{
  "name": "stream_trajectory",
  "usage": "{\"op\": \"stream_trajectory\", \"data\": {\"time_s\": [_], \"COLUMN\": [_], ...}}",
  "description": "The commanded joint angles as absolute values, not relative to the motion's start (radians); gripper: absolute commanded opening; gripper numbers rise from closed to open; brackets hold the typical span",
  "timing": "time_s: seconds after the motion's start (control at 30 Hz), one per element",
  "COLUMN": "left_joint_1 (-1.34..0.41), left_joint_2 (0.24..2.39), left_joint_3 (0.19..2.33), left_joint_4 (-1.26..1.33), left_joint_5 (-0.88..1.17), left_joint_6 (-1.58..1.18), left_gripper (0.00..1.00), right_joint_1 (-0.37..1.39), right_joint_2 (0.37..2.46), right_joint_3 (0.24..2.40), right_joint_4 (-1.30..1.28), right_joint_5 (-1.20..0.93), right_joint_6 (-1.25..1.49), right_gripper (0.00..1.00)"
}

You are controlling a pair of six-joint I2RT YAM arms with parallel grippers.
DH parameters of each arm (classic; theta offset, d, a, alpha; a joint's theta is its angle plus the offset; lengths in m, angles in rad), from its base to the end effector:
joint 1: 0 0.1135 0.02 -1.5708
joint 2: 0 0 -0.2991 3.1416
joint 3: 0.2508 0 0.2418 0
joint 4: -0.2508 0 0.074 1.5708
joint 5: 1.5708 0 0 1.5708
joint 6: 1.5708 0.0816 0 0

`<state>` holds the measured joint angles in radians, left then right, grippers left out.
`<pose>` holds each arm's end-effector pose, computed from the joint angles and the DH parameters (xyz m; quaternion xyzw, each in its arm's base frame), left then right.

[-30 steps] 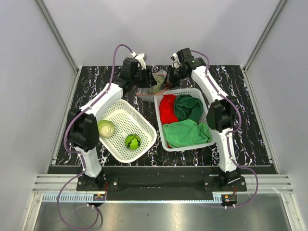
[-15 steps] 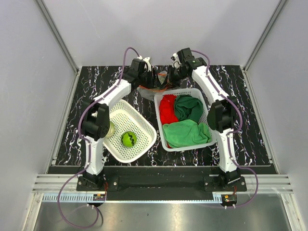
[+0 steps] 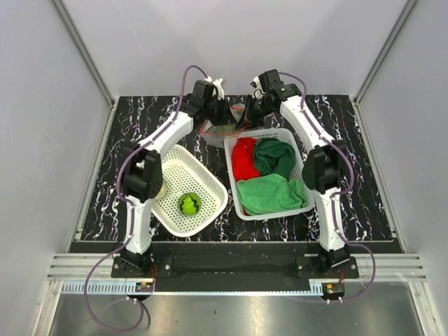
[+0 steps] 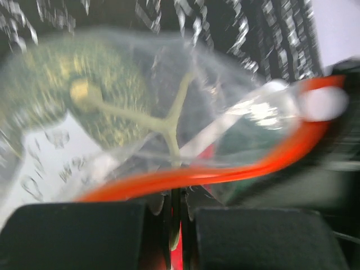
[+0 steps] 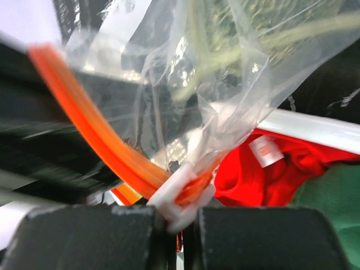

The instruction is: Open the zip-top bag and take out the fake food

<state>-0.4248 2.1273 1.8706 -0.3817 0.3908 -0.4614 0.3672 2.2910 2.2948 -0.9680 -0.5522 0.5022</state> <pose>0.4790 -0.2508 0.2770 0.0712 0.8777 -0.3457 0.3240 0.4822 0.2313 0.2813 -0.0193 0.9216 0.3570 0.1511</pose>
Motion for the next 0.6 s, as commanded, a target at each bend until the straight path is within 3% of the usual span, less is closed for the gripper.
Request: {"op": "stream_trajectory", "data": {"time_s": [0.0, 0.4, 0.57], "left_joint_1": [-0.411, -0.407, -0.407], "left_joint_2": [2.065, 1.867, 1.775], "left_joint_3": [2.029, 1.959, 1.91], "left_joint_4": [-0.382, -0.41, -0.37], "left_joint_5": [0.425, 0.429, 0.524], "left_joint_6": [-0.463, -0.531, -0.583], "left_gripper": [0.0, 0.0, 0.0], "right_joint_1": [0.361, 0.33, 0.302], "right_joint_2": [2.212, 2.232, 2.243], "right_joint_3": [2.302, 2.364, 2.399], "right_joint_4": [-0.971, -1.011, -1.012], "right_joint_5": [-0.482, -0.339, -0.324], "right_joint_6": [0.476, 0.525, 0.537], "right_gripper": [0.0, 0.0, 0.0]}}
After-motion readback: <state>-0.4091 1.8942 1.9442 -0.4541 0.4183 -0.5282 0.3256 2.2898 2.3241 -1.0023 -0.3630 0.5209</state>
